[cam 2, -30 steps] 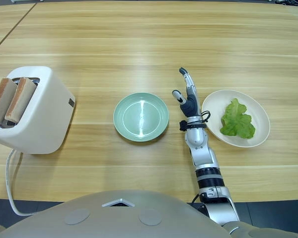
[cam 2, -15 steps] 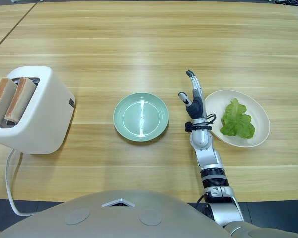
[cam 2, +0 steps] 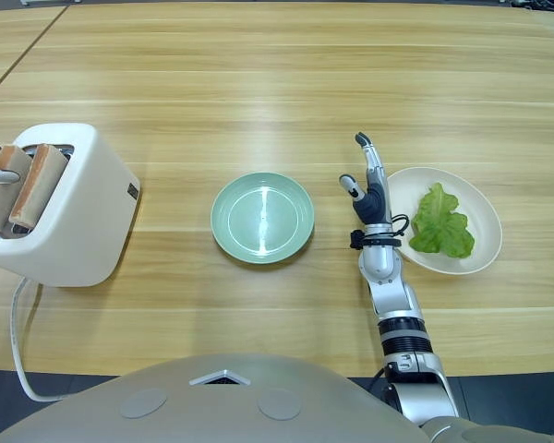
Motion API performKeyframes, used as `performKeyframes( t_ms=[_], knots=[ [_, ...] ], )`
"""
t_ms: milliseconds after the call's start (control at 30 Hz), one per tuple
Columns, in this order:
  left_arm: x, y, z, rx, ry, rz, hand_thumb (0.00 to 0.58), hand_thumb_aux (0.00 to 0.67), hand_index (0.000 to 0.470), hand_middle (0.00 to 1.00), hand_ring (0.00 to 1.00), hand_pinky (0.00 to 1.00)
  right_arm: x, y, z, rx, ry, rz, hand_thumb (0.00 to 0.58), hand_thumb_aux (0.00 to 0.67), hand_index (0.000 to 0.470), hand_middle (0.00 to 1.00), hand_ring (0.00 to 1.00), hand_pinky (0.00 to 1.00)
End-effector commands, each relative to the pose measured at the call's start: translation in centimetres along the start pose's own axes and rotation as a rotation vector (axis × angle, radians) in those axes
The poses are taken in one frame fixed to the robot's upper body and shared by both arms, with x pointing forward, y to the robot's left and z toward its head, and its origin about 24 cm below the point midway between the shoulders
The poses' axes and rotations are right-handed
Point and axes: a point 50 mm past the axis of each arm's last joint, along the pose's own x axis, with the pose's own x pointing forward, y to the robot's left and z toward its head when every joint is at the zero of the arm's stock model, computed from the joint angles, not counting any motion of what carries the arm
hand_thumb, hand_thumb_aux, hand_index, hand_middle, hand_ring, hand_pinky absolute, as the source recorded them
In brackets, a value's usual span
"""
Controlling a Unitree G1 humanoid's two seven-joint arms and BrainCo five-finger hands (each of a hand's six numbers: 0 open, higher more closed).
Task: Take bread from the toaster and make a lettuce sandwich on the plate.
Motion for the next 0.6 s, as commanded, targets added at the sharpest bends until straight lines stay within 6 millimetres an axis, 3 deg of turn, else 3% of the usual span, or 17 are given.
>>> performKeyframes(
  t_ms=[33,67,100,133,367,600],
  knots=[
    [0.1,0.0,0.4,0.038,-0.011,-0.021,0.517,0.449,0.315,0.0,0.0,0.0,-0.1,-0.4,0.0,-0.002,0.005,-0.013,0.0,0.0,0.0,0.0,0.0,0.0],
    [0.1,-0.1,0.6,0.045,-0.023,-0.021,0.56,0.547,0.383,0.0,0.0,0.0,-0.1,-0.4,0.0,-0.002,0.005,-0.013,0.0,0.0,0.0,0.0,0.0,0.0],
    [0.1,0.0,0.9,0.048,-0.039,-0.009,0.566,0.565,0.396,0.0,0.0,0.0,-0.1,-0.4,0.0,-0.002,0.005,-0.013,0.0,0.0,0.0,0.0,0.0,0.0],
    [0.0,0.3,1.3,0.054,-0.06,0.013,0.58,0.67,0.47,0.0,0.0,0.0,-0.1,-0.4,0.0,-0.003,0.005,-0.013,0.0,0.0,0.0,0.0,0.0,0.0],
    [-1.3,4.1,4.0,-0.009,-0.2,0.274,0.58,0.67,0.47,0.0,0.0,0.0,0.0,-0.1,0.1,-0.002,0.007,-0.001,0.0,0.0,0.0,0.0,0.0,0.0],
    [-3.6,9.5,3.0,-0.154,-0.197,0.615,0.58,0.67,0.47,0.0,0.0,0.0,0.2,0.4,0.3,0.004,0.005,0.01,0.0,0.0,0.0,0.0,0.0,0.0]
  ],
)
